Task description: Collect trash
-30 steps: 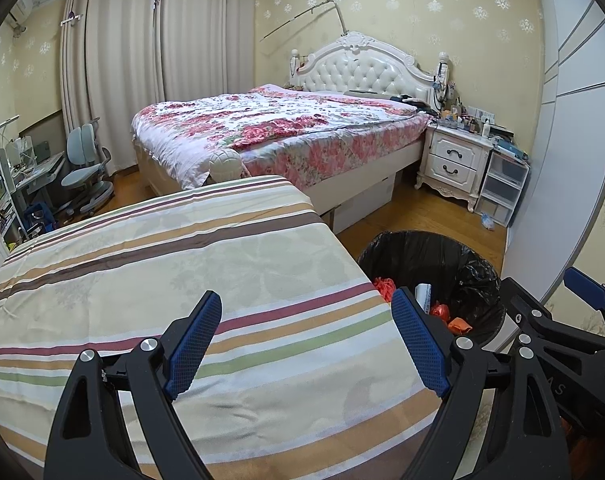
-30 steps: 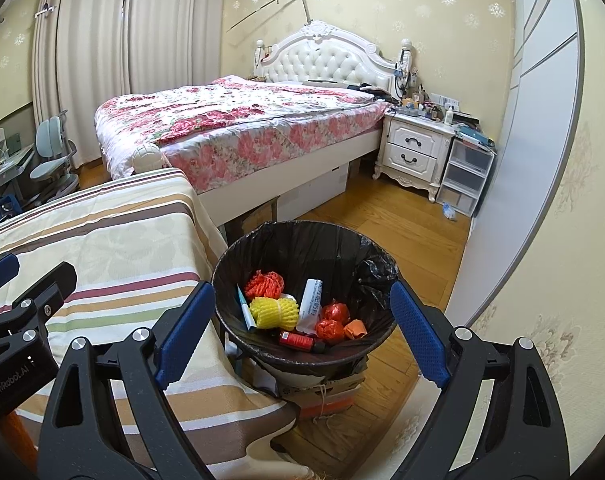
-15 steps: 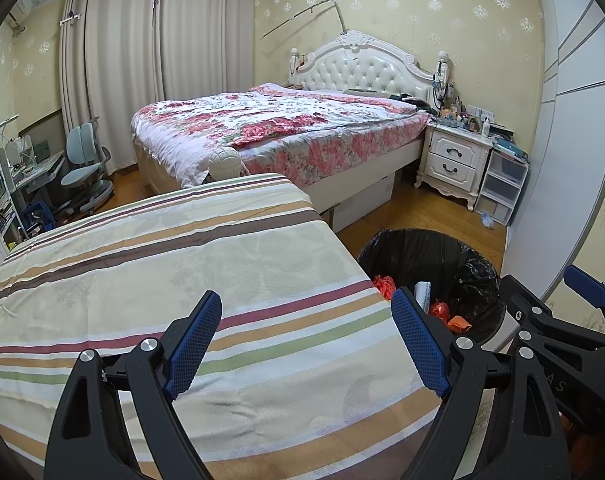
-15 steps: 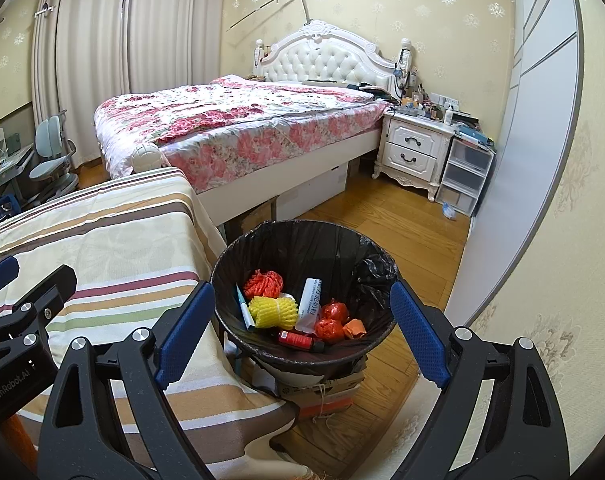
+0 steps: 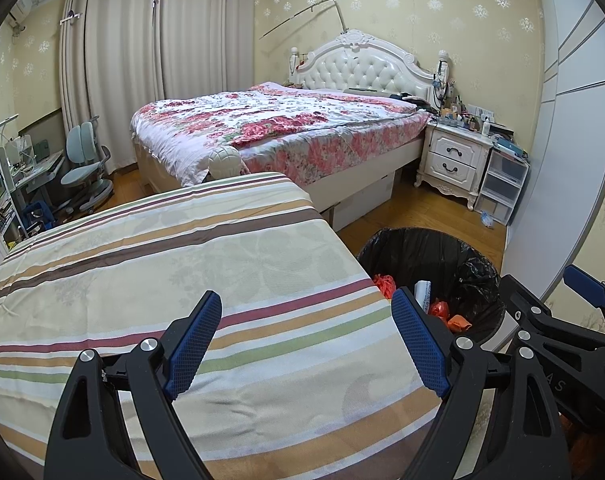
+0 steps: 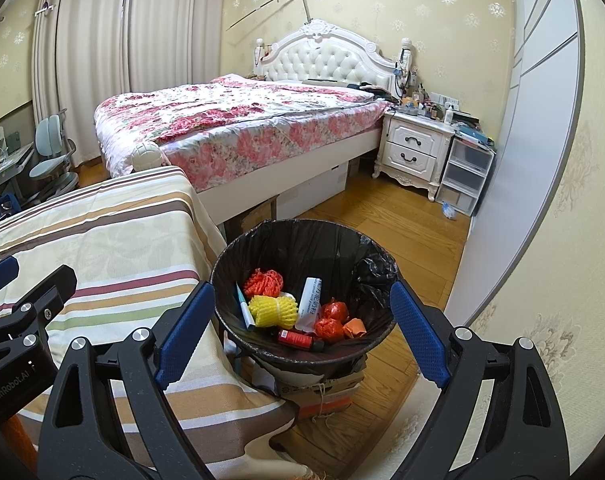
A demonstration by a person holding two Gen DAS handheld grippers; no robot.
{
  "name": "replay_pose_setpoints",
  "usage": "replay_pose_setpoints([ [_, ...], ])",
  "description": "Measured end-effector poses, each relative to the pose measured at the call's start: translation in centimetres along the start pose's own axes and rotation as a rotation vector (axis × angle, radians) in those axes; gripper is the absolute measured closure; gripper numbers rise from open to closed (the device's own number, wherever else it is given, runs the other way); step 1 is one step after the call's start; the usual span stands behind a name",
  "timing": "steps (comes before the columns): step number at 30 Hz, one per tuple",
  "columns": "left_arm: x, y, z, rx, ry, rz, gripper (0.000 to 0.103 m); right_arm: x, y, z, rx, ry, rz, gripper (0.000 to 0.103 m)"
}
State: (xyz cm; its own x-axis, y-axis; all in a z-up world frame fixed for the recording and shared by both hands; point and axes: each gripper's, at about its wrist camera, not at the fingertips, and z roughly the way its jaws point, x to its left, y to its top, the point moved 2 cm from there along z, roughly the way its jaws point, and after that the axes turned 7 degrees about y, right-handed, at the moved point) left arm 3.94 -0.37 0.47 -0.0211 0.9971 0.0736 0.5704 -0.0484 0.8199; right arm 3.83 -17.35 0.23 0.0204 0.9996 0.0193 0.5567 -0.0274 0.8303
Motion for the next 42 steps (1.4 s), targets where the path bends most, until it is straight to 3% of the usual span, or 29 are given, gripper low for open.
replay_pose_setpoints([
  [42,-0.42,-0.63,-0.77,-0.031,0.014,0.02,0.019,0.15,-0.06,-0.1,0.003,0.003,-0.002,0.016],
])
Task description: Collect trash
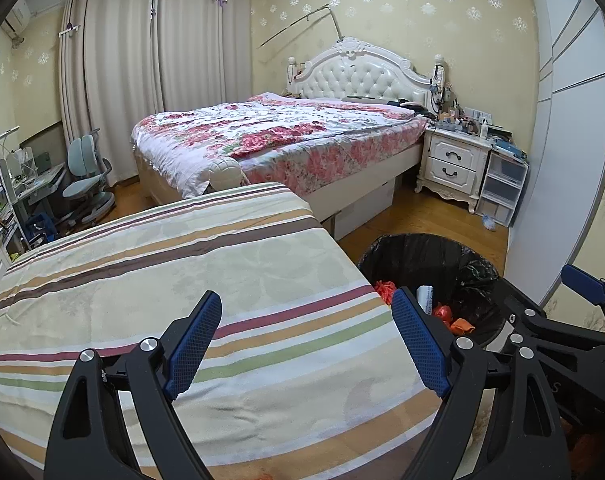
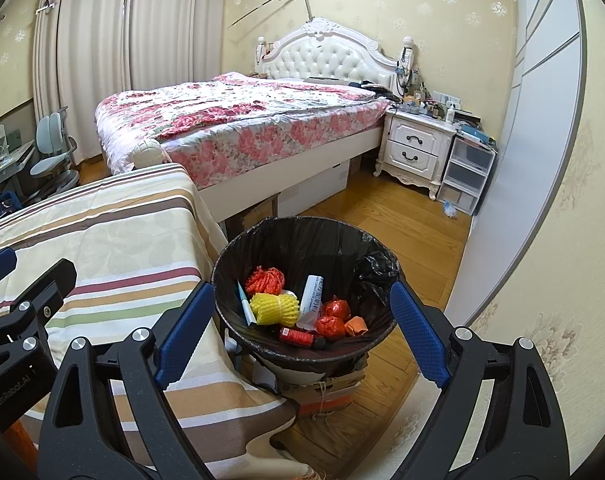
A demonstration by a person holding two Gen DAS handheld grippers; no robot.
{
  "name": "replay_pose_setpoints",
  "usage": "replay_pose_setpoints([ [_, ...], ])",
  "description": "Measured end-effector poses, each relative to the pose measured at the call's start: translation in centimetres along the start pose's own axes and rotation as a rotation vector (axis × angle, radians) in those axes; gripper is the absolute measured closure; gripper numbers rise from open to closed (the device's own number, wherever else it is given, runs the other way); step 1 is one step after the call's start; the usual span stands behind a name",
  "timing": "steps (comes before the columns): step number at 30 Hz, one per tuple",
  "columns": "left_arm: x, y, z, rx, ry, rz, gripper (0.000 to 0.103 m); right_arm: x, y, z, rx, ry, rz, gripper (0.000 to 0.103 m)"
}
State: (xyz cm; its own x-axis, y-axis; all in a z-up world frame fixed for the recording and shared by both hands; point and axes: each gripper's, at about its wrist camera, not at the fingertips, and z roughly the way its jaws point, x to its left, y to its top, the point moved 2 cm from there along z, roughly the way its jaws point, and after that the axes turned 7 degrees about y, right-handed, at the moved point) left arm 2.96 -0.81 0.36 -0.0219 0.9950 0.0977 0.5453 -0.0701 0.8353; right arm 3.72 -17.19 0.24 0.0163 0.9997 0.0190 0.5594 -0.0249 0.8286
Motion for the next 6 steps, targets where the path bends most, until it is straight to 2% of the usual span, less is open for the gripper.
replay_pose_setpoints([
  [6,1.8,-0.6,1.7,0.068,0.026,-0.012,0.019,1.1,-0.8,0.8,0.013,0.017,-0.015,0.016],
])
